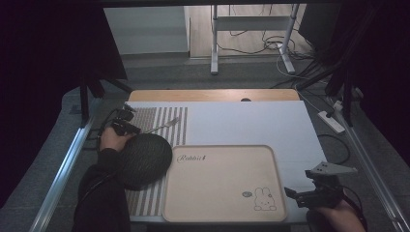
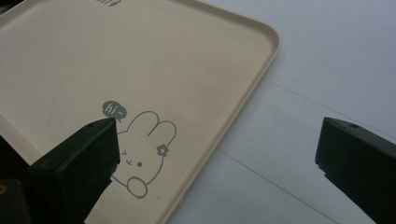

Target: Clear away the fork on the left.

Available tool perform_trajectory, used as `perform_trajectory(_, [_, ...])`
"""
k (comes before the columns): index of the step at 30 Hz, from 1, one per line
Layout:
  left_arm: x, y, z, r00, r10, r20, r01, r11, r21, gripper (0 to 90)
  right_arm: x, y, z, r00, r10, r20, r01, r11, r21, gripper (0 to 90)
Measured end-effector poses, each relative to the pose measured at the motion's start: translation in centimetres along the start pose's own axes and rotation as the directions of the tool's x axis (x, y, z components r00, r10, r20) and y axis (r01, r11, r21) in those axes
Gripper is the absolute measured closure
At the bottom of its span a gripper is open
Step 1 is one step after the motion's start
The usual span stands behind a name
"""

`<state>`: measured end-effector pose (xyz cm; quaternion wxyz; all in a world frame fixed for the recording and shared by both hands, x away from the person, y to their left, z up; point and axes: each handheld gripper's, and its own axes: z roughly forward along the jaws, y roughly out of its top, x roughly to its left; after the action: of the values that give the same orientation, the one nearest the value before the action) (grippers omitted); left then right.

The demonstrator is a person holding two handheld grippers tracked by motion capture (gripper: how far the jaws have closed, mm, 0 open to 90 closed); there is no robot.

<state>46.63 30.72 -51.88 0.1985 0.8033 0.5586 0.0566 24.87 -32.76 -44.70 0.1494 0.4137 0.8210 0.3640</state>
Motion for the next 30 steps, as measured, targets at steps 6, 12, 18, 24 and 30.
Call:
perform_trajectory(6, [0.1, 0.6, -1.0, 0.9997, -0.010, -0.023, 0.009, 0.9976, -0.069, 56.0, -0.1, 0.0, 0.0, 1.0000, 0.006, -0.006, -0.006, 1.000, -0.006, 0.4])
perform_trajectory(12, [-0.6, 1.4, -1.2, 0.9996, 0.012, 0.027, -0.009, 0.9930, -0.118, 22.1, 0.0, 0.0, 0.0, 1.0000, 0.000, -0.004, 0.000, 1.000, -0.003, 0.4])
perform_trajectory(18, [-1.9, 2.5, -0.7, 0.9957, 0.062, 0.069, -0.055, 0.9929, -0.105, 5.2, 0.0, 0.0, 0.0, 1.0000, 0.002, -0.005, -0.002, 1.000, -0.003, 0.4])
perform_trajectory(24, [-3.4, 3.9, 0.3, 0.9882, 0.120, 0.095, -0.114, 0.9909, -0.072, 0.0, 0.0, 0.0, 0.0, 1.0000, 0.002, -0.005, -0.002, 1.000, -0.002, 0.4])
perform_trajectory(30, [-4.9, 5.3, 2.2, 0.9836, 0.169, 0.062, -0.170, 0.9853, 0.012, 0.0, 0.0, 0.0, 0.0, 1.0000, 0.003, -0.006, -0.003, 1.000, -0.004, 0.4])
